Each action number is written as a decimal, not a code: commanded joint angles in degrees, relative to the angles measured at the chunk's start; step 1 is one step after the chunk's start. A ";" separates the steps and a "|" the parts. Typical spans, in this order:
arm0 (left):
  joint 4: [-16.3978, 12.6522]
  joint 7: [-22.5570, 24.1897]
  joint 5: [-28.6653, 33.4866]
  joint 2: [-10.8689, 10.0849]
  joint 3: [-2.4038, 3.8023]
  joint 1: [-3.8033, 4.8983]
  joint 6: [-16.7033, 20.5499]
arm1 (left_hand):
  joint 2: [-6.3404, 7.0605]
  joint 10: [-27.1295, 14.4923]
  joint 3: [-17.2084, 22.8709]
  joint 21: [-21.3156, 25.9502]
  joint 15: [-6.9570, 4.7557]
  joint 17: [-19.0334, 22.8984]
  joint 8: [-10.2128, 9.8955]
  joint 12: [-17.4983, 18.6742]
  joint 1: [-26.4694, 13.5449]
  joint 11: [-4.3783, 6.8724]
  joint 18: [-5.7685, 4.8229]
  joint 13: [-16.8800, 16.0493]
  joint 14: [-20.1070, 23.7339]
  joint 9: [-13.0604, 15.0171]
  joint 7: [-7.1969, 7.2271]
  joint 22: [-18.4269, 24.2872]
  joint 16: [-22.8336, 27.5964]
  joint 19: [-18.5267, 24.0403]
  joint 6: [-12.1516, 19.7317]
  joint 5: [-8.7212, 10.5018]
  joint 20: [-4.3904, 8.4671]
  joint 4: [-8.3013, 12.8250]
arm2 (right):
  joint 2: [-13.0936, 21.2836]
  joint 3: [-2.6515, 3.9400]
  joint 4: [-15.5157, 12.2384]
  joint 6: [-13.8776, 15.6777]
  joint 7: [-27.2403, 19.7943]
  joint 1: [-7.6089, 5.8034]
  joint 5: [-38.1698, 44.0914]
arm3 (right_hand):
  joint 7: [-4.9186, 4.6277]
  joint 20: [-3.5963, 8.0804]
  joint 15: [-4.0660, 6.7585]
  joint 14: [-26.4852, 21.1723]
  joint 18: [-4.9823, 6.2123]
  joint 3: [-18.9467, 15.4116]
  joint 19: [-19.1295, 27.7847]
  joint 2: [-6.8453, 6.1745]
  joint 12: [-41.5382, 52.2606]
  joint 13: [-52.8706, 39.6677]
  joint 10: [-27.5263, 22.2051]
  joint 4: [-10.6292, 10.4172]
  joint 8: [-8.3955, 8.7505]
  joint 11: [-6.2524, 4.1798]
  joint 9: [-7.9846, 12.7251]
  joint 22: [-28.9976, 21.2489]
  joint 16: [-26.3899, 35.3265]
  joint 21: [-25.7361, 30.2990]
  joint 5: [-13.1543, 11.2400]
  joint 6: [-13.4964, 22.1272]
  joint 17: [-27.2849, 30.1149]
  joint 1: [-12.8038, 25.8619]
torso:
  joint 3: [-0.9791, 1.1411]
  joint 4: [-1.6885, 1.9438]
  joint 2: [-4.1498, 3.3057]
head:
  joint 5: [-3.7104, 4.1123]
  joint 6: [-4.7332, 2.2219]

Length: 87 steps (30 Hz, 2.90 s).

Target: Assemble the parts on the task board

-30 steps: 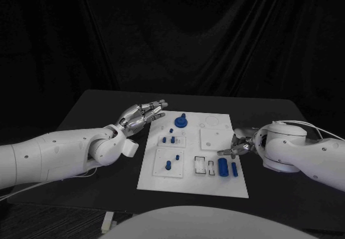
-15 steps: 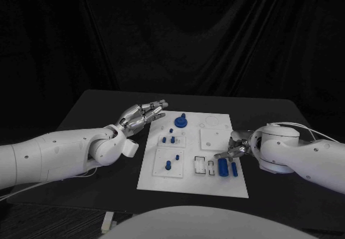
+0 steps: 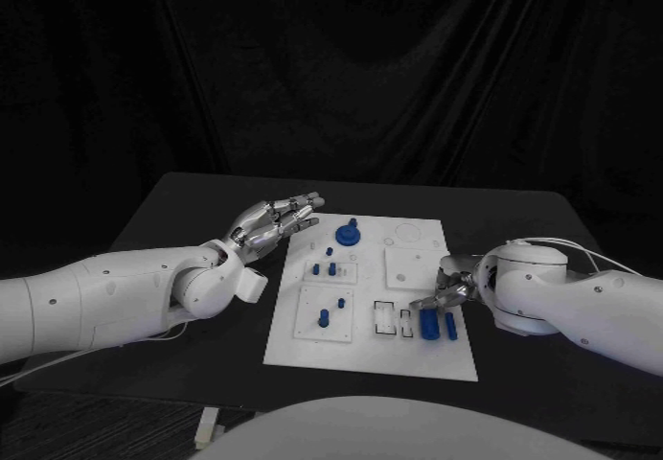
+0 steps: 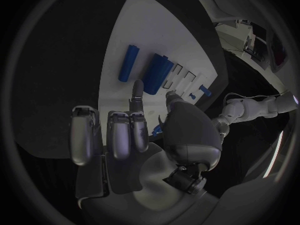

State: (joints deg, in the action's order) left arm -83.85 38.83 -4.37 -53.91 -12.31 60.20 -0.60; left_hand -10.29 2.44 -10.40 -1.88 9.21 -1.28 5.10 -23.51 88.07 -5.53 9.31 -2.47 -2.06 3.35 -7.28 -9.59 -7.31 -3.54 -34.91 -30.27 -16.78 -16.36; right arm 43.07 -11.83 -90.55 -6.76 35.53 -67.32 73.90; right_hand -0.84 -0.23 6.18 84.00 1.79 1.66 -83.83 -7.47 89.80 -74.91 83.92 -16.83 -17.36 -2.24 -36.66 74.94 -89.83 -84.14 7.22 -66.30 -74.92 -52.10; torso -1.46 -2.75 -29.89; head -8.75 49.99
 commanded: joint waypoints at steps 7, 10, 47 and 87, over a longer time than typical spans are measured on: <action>-0.11 3.18 -0.12 0.17 0.06 -0.06 -0.46 | -0.08 -0.11 -0.17 -0.21 0.15 -0.09 0.40 -0.01 0.09 -0.31 -0.88 -0.04 0.07 0.03 -0.17 0.05 -0.30 -0.55 -0.35 -0.24 -0.01 -0.13 | -0.75 0.02 0.86 -1.62 1.16 0.93 0.02 | -0.13 0.10 0.23 6.00 0.04 0.68 -2.52 1.04 0.20 -15.09 6.08 0.21 -0.30 -0.41 -2.05 12.63 -0.17 1.03 2.59 1.46 -15.08 -2.53 | 0.00 -0.01 -0.01 | -0.08 0.01; -0.13 3.04 -0.12 0.16 0.06 -0.06 -0.56 | -0.07 -0.12 -0.17 -0.20 0.18 -0.10 0.39 0.04 0.11 -0.34 -0.89 -0.03 0.07 0.02 -0.19 0.10 -0.31 -0.53 -0.25 -0.25 -0.01 -0.12 | -0.95 0.02 1.05 -1.97 1.19 1.15 0.02 | -0.16 0.06 0.19 6.00 0.14 0.76 -2.32 1.24 0.20 -15.09 6.08 0.31 -0.22 -0.40 -2.55 12.49 -0.17 1.43 3.36 1.86 -15.08 -3.11 | -0.01 -0.02 -0.02 | -0.17 0.01; 0.28 1.80 -0.12 0.43 0.06 -0.09 -1.23 | -0.07 -0.32 0.34 -0.26 0.78 -0.12 0.35 0.22 1.23 -0.79 -1.12 -0.02 0.00 -0.04 -0.57 0.03 -0.51 -0.67 0.41 -0.90 -0.06 0.44 | 1.15 0.03 -1.93 13.37 -0.09 -0.76 -26.91 | 0.17 -0.01 0.11 6.00 0.84 6.07 -1.12 3.22 0.20 -15.09 6.08 5.65 0.90 -0.98 -7.78 11.56 -0.17 4.60 32.81 4.48 -15.08 -11.23 | -0.02 -0.06 0.04 | -0.42 0.01; 0.24 1.77 -0.13 0.53 0.06 -0.13 -1.44 | -0.02 -0.35 0.47 -0.30 0.98 -0.14 0.40 0.24 1.52 -0.77 -1.19 -0.02 -0.04 -0.03 -0.60 -0.04 -0.64 -0.76 0.44 -1.02 -0.07 0.54 | -3.65 0.00 0.06 16.40 0.98 1.21 -30.55 | -1.71 -1.26 -1.26 6.00 1.87 6.07 1.20 3.68 0.20 -15.09 6.08 5.79 2.86 0.59 -7.65 10.09 -0.17 9.56 18.46 8.49 -15.08 -7.70 | -0.01 0.03 -0.03 | -0.90 0.01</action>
State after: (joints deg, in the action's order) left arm -83.51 38.86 -4.48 -53.50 -12.31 60.15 -1.33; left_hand -10.28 2.04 -10.08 -1.87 9.78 -1.36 5.32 -23.50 89.11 -5.93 9.31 -2.45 -2.23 3.32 -7.69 -9.55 -7.75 -3.96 -34.50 -31.05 -16.78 -16.04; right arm 39.48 -11.85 -90.54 9.20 35.53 -66.28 41.71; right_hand -2.49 -1.28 5.35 83.99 2.71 7.69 -82.78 -3.54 89.80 -74.91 84.02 -11.28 -14.51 -1.92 -44.32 74.94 -89.83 -74.83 26.54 -58.32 -74.90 -60.47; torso -1.47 -2.76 -29.90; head -9.72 49.99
